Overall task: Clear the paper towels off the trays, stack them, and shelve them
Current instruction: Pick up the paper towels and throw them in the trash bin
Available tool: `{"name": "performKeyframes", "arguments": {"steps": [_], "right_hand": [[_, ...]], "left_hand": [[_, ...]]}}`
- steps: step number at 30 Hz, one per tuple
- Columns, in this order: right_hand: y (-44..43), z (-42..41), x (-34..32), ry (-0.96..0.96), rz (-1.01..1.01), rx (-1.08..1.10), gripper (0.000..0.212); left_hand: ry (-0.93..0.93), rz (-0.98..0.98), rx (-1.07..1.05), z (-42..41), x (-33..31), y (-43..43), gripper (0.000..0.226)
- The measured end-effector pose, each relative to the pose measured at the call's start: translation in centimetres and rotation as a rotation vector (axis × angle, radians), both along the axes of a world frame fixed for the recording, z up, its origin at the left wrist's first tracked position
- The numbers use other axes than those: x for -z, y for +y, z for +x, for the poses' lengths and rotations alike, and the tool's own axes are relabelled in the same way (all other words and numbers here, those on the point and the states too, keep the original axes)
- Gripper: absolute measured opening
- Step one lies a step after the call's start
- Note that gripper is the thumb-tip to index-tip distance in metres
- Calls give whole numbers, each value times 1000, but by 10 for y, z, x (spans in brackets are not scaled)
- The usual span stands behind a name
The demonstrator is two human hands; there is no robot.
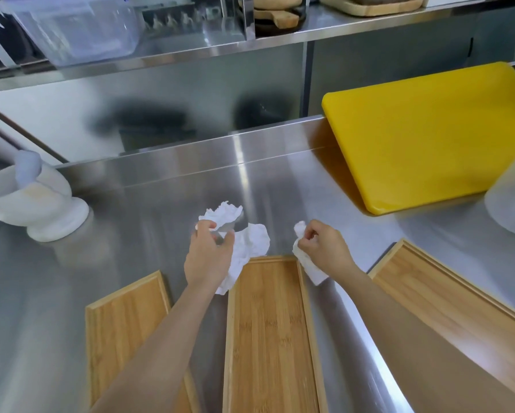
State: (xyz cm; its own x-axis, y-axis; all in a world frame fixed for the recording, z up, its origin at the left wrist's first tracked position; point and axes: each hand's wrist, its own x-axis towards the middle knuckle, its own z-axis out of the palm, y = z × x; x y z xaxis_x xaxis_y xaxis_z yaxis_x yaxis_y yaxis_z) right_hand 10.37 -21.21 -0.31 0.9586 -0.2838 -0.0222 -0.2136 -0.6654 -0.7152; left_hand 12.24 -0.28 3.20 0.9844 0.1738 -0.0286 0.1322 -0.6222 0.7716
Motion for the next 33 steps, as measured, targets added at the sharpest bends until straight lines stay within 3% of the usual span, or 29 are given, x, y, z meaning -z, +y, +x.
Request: {"name": "performKeyframes", "arguments": {"steps": [4,12,15,17,18,21,24,27,33], "right_hand": [[-8,9,-6,26,3,6,13],[-26,29,-2,43,34,103,16],[-27,40,0,72,122,168,38],[-24,50,-1,75,133,176,39],[-21,56,-2,79,118,164,35],[-6,78,-7,96,74,51,36],[18,102,-13,53,126,-95,39],[51,121,-19,18,204,-245,24],[114,141,-14,161,-16,-631,69]], "left_hand": [[21,268,153,17,13,-10,44],[164,389,310,44,38,-24,70],[168,442,373,50,44,-25,39],[123,452,371,51,45,-25,13],[98,424,352,52,46,-23,13],[45,322,272,50,46,-12,32],[40,275,195,50,40,8,35],[31,226,120,47,32,33,37],[50,178,-49,29,25,74,33]]}}
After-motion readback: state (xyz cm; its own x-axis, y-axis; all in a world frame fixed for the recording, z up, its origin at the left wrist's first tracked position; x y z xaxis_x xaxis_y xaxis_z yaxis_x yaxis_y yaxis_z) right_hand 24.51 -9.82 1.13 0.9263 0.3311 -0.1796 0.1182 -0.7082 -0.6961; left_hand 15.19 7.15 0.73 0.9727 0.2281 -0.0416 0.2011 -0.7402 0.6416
